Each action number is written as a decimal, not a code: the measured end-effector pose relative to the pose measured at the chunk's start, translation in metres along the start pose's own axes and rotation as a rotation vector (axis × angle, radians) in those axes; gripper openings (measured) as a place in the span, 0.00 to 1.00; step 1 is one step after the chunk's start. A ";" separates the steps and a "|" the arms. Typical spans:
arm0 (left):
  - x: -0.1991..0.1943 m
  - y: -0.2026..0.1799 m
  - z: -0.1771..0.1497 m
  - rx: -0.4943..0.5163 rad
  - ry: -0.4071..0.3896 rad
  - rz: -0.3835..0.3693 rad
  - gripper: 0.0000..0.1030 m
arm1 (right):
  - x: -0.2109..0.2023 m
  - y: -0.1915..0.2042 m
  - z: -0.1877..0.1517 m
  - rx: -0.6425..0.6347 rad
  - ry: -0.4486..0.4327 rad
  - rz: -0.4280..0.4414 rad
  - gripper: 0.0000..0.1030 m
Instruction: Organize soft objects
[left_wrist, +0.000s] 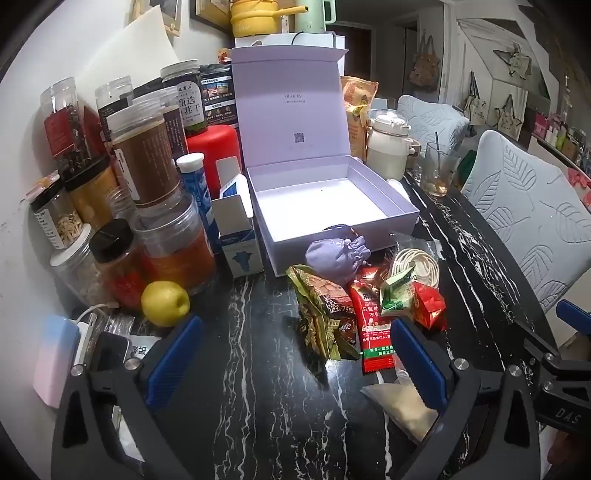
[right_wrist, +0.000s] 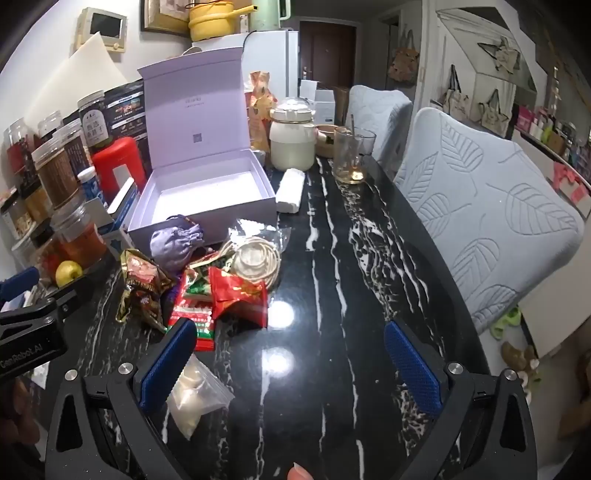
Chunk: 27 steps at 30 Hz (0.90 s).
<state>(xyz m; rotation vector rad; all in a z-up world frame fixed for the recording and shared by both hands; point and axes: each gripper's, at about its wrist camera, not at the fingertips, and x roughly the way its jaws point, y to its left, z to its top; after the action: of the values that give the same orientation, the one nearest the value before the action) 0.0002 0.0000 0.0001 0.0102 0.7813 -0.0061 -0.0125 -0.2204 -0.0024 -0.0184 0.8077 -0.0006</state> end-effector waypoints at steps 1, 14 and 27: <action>0.000 0.000 0.000 0.002 -0.001 0.002 1.00 | 0.000 0.000 0.000 -0.002 0.000 -0.003 1.00; -0.003 -0.001 -0.002 0.025 -0.015 -0.017 1.00 | -0.003 0.004 0.002 0.011 -0.005 -0.020 1.00; 0.000 0.001 -0.003 0.028 -0.006 -0.024 1.00 | -0.002 0.001 0.000 0.024 0.000 -0.007 1.00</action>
<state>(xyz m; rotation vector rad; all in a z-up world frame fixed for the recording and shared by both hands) -0.0015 0.0007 -0.0020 0.0278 0.7751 -0.0399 -0.0138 -0.2190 -0.0012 0.0017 0.8080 -0.0168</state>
